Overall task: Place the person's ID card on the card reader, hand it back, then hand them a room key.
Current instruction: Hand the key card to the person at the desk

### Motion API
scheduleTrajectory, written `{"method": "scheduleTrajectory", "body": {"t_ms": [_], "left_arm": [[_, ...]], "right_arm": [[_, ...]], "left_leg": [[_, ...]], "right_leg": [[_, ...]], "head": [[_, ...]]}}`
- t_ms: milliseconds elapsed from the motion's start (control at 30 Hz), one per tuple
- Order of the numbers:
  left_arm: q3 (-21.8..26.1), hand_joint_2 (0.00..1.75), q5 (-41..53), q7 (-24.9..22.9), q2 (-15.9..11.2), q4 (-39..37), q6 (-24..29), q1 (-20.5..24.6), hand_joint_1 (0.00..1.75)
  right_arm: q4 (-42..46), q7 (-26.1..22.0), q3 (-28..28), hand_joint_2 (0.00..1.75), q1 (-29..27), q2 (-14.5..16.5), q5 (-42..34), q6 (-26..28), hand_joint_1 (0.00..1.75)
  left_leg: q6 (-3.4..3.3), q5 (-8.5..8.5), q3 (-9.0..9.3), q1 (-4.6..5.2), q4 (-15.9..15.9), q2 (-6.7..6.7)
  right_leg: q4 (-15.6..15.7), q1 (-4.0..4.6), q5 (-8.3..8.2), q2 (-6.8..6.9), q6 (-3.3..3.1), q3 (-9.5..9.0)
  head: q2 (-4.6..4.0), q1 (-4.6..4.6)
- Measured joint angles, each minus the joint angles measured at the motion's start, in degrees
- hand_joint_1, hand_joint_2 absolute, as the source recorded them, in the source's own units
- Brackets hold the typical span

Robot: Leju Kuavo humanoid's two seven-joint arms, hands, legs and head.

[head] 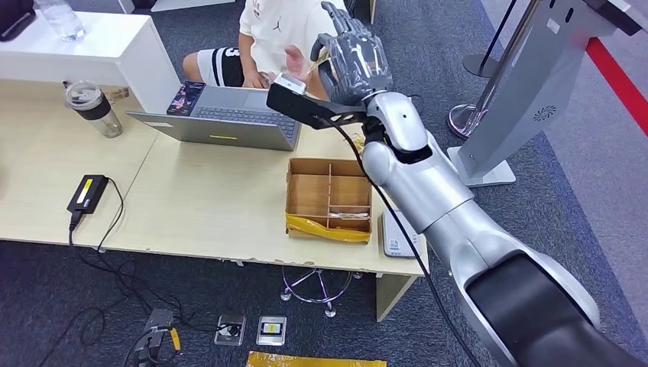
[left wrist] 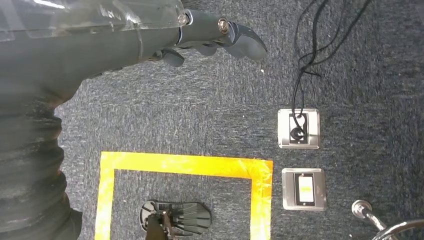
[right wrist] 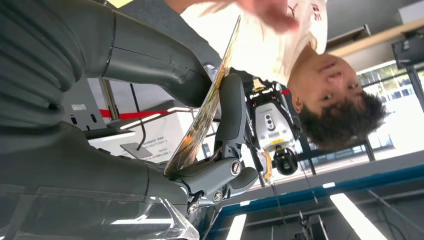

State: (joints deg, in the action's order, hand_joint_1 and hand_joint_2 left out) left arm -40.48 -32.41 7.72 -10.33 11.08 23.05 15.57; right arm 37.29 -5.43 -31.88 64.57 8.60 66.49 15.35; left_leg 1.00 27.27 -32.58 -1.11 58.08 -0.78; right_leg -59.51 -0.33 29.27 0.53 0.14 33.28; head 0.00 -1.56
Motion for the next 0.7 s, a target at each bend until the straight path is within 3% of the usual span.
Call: {"method": "scheduleTrajectory", "body": {"t_ms": [533,567,667,700], "left_arm": [[-1.8,1.75,2.0,-2.0,0.1,0.0,-0.1,1.3,0.00],[-1.8,1.75,2.0,-2.0,0.0,0.0,-0.1,1.3,0.00],[-1.8,1.75,2.0,-2.0,-0.2,0.0,-0.2,1.3,0.00],[-1.8,1.75,2.0,-2.0,-0.2,0.0,-0.2,1.3,0.00]], "right_arm": [[-9.1,1.3,-3.1,1.75,1.4,0.4,1.5,-0.9,1.75],[-9.3,1.3,-3.2,1.75,1.4,0.2,1.6,-0.9,1.44],[-9.9,1.1,-3.3,1.75,1.4,-0.1,1.6,-0.7,0.13],[-10.1,0.9,-3.3,1.75,1.4,-0.2,1.5,-0.5,0.00]], "left_leg": [[0.00,0.00,0.06,0.00,0.0,0.18],[0.00,0.00,0.06,0.00,0.0,0.19],[0.00,0.00,0.06,0.00,0.0,0.21],[0.00,0.00,0.07,0.00,0.0,0.22]], "right_leg": [[0.0,0.00,-0.05,-0.24,-0.06,0.08],[0.0,0.00,-0.05,-0.24,-0.06,0.08],[0.0,0.00,-0.05,-0.26,-0.06,0.08],[0.0,0.00,-0.05,-0.26,-0.06,0.09]], "head": [[0.00,0.01],[0.00,0.01],[0.00,0.01],[0.00,0.02]]}}
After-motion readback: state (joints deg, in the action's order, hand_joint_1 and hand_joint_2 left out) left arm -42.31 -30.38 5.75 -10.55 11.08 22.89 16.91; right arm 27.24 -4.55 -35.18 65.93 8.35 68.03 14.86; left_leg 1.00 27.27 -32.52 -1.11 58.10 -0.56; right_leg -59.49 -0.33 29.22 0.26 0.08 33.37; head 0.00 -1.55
